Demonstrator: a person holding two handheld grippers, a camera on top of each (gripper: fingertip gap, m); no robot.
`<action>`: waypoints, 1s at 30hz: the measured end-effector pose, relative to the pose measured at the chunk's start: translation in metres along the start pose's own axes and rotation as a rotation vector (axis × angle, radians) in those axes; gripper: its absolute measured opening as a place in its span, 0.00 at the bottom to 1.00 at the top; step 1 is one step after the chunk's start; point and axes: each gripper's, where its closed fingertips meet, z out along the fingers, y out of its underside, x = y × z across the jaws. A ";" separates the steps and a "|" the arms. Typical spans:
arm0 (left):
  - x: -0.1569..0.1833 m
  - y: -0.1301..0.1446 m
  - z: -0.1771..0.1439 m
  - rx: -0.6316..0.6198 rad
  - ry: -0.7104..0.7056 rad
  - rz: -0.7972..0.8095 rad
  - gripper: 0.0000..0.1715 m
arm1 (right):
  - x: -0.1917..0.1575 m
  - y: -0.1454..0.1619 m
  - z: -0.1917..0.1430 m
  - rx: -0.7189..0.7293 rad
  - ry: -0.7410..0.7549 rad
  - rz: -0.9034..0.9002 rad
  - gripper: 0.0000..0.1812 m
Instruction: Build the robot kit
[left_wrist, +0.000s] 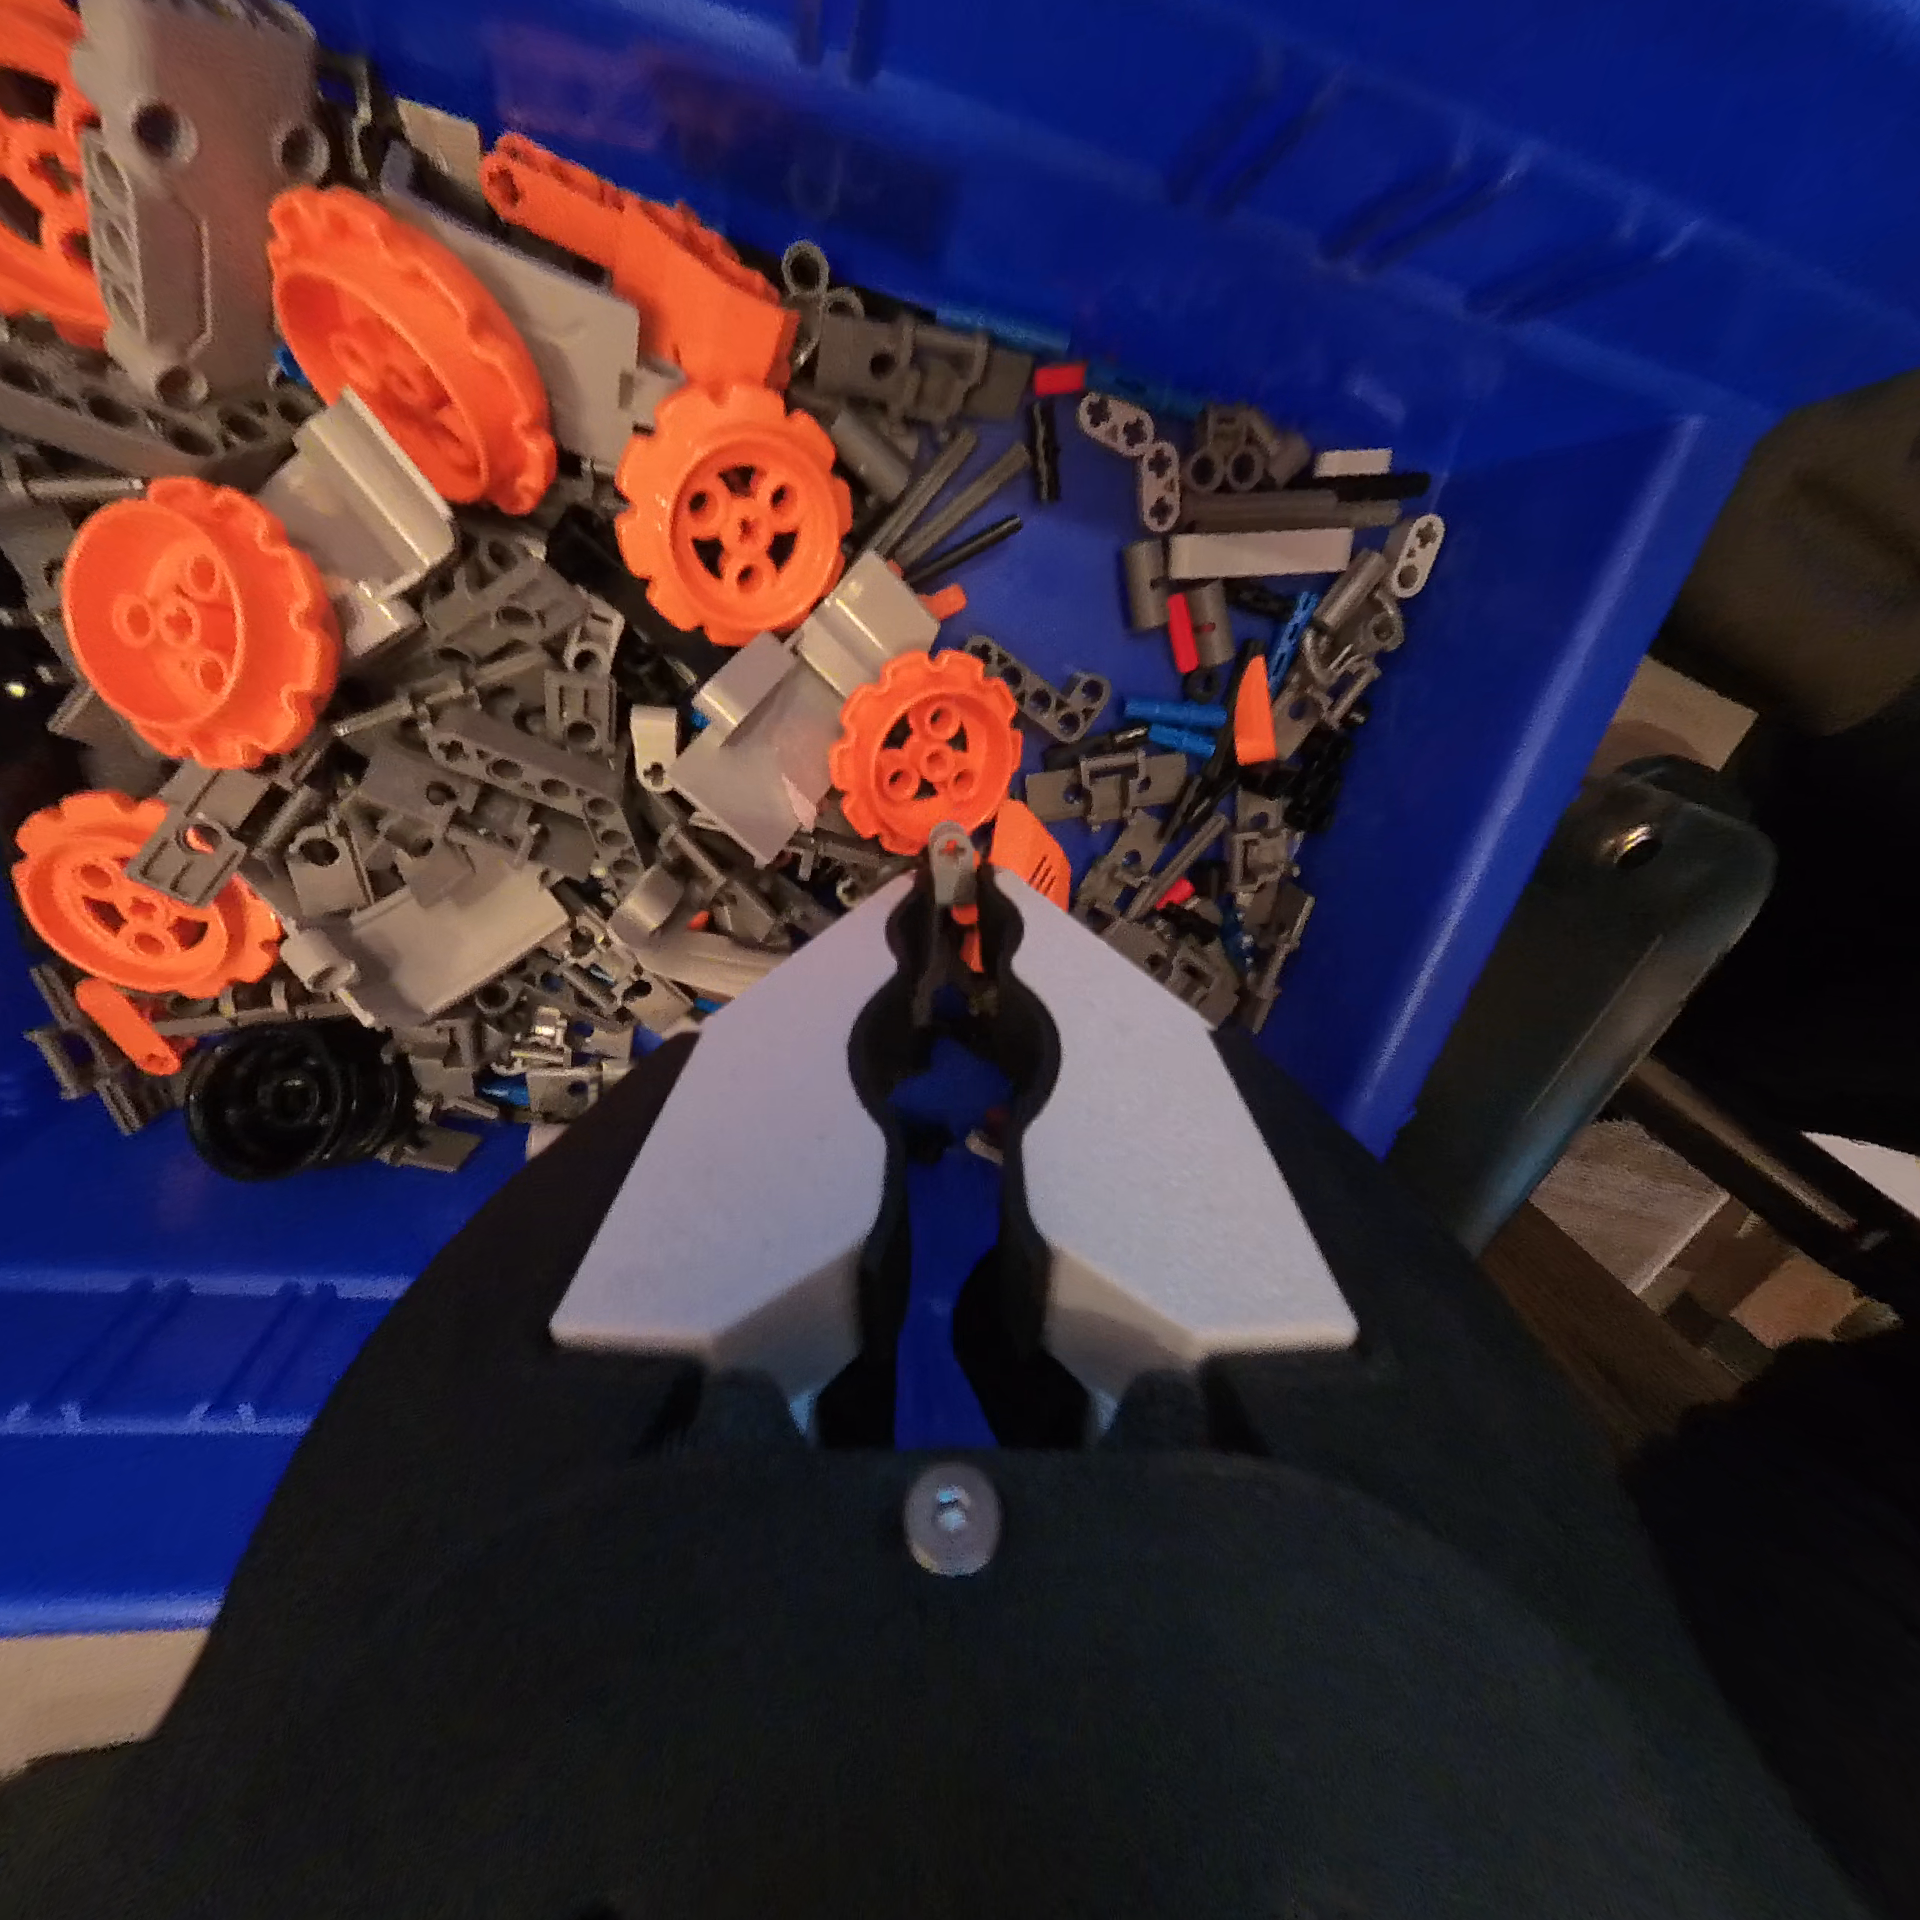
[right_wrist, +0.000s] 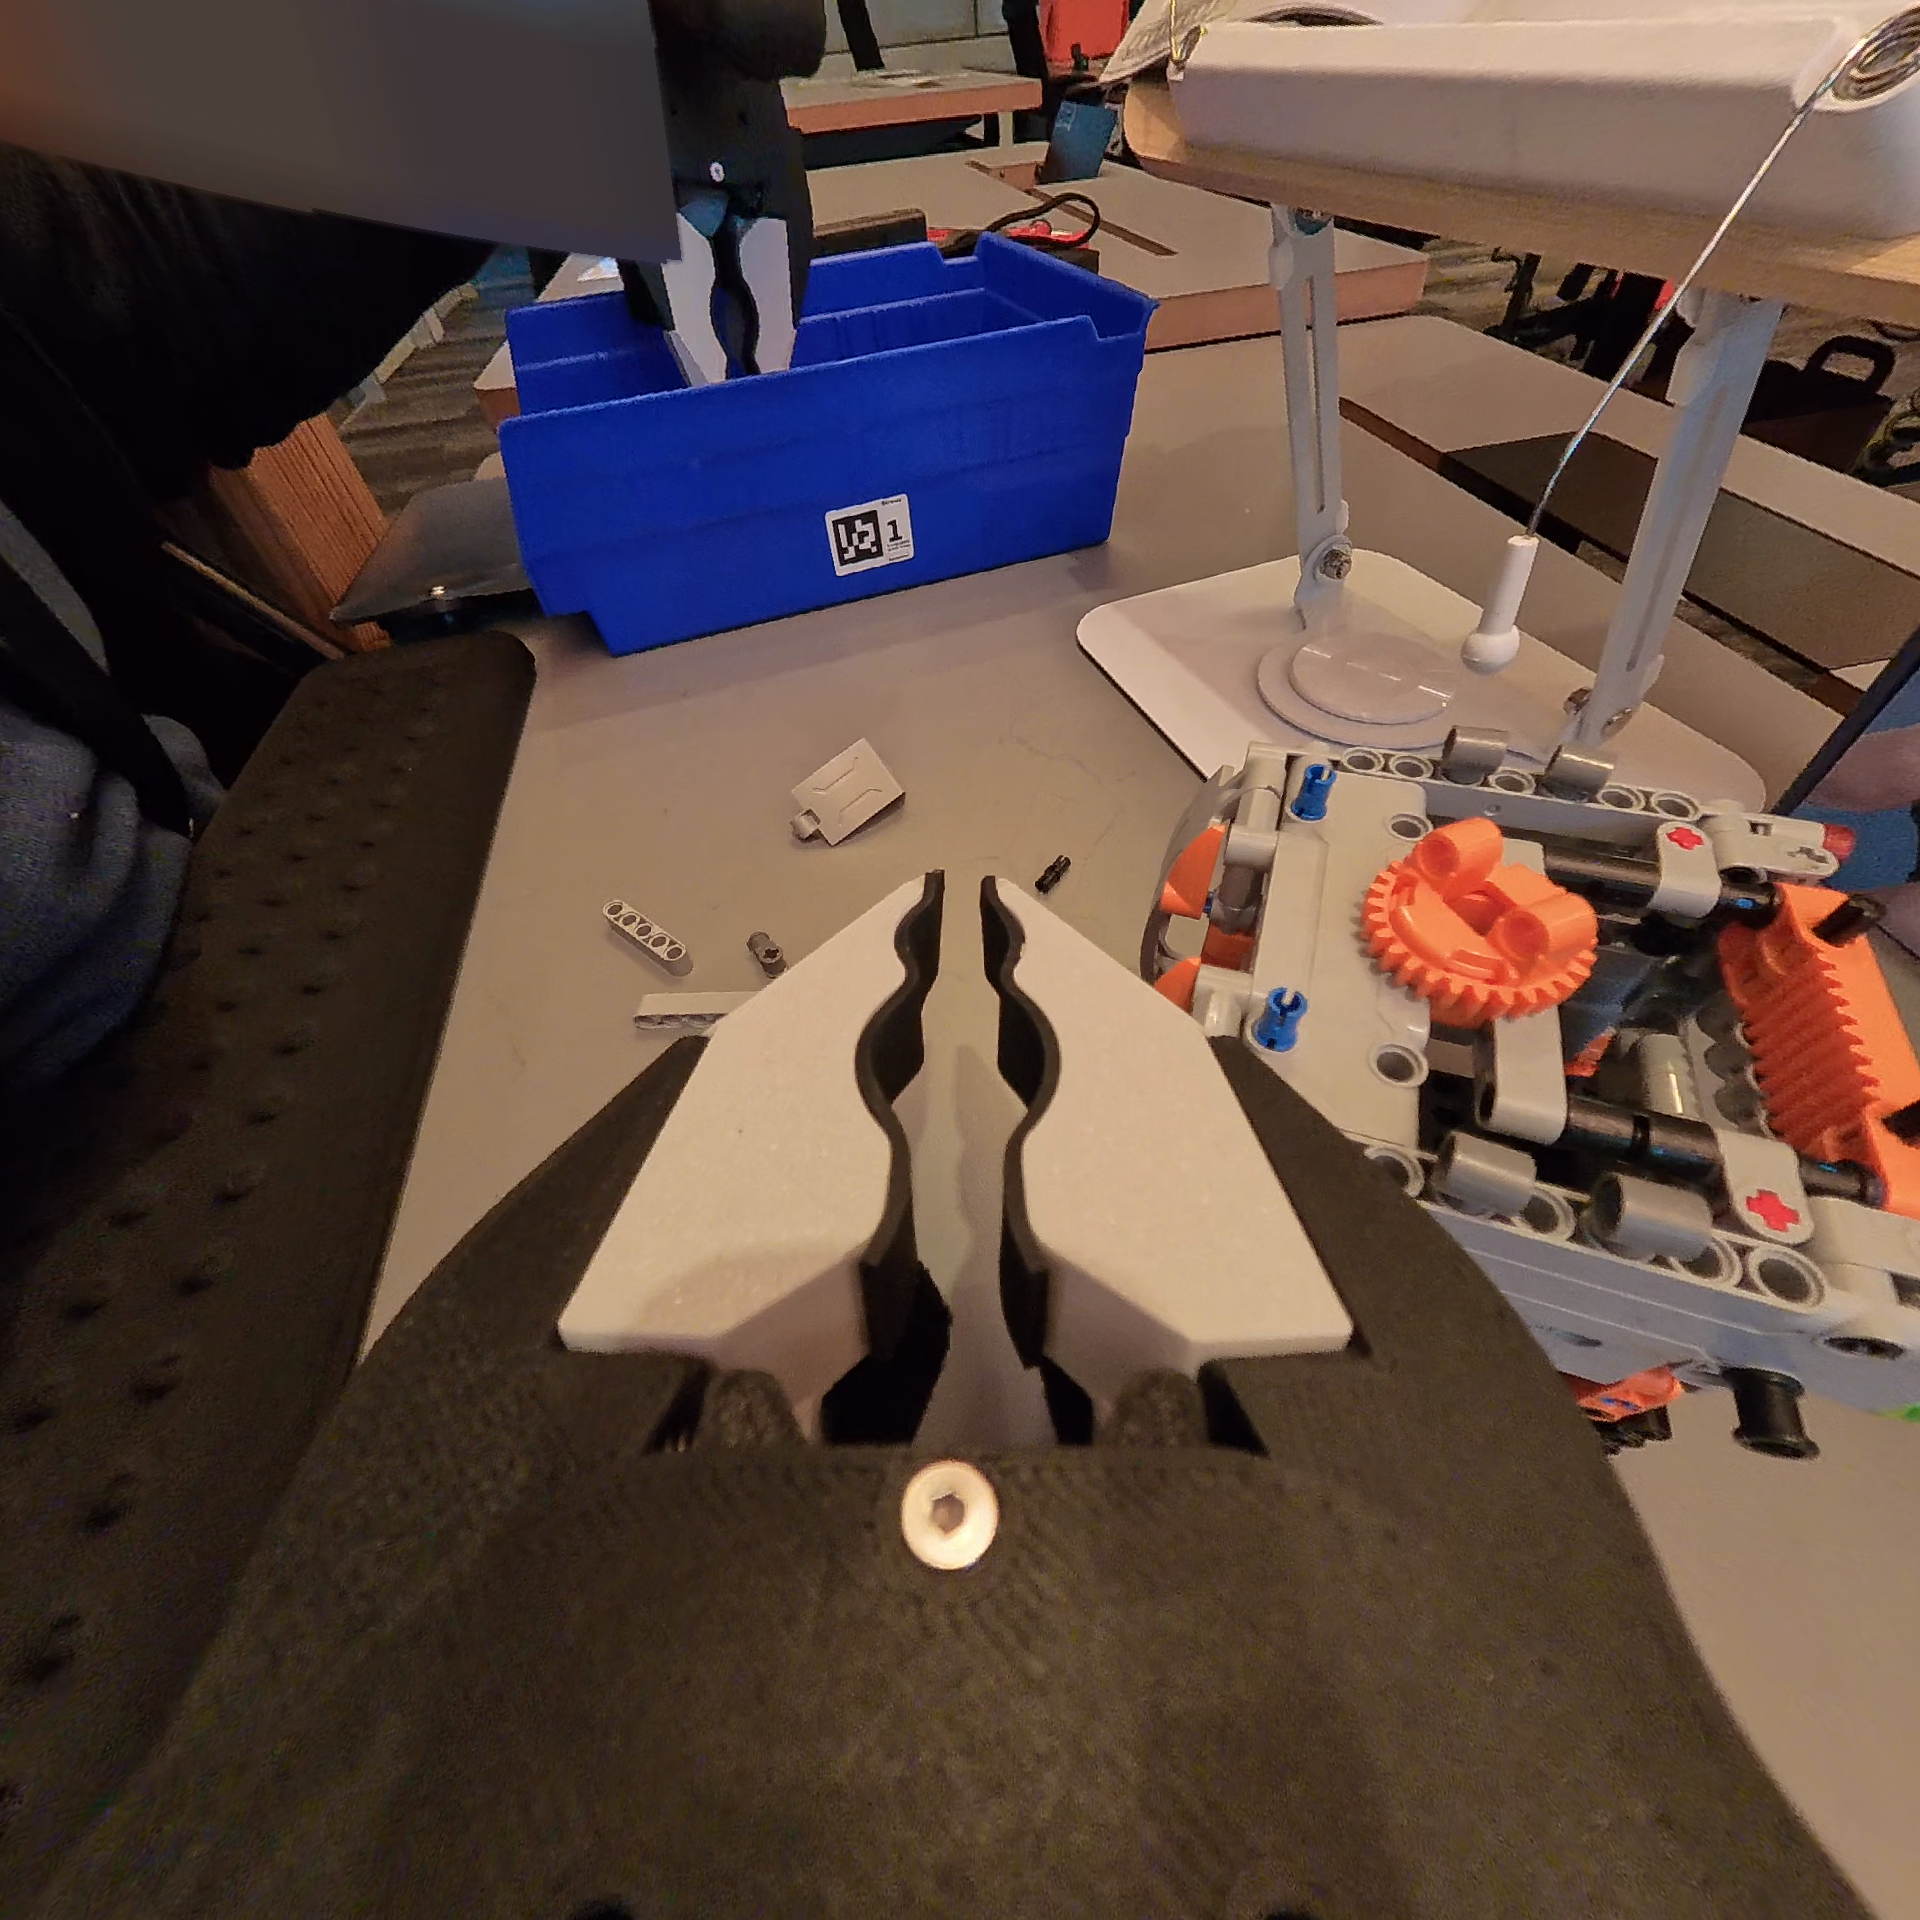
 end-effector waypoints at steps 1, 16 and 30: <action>0.000 0.003 0.001 -0.013 0.004 -0.009 0.04 | 0.000 0.000 0.000 0.000 0.001 0.000 0.02; 0.015 -0.013 -0.005 0.034 0.014 0.069 0.06 | 0.000 0.000 -0.001 0.002 0.002 -0.002 0.02; 0.057 -0.038 0.024 0.046 0.197 0.191 0.06 | 0.000 0.000 -0.001 0.006 0.001 -0.001 0.02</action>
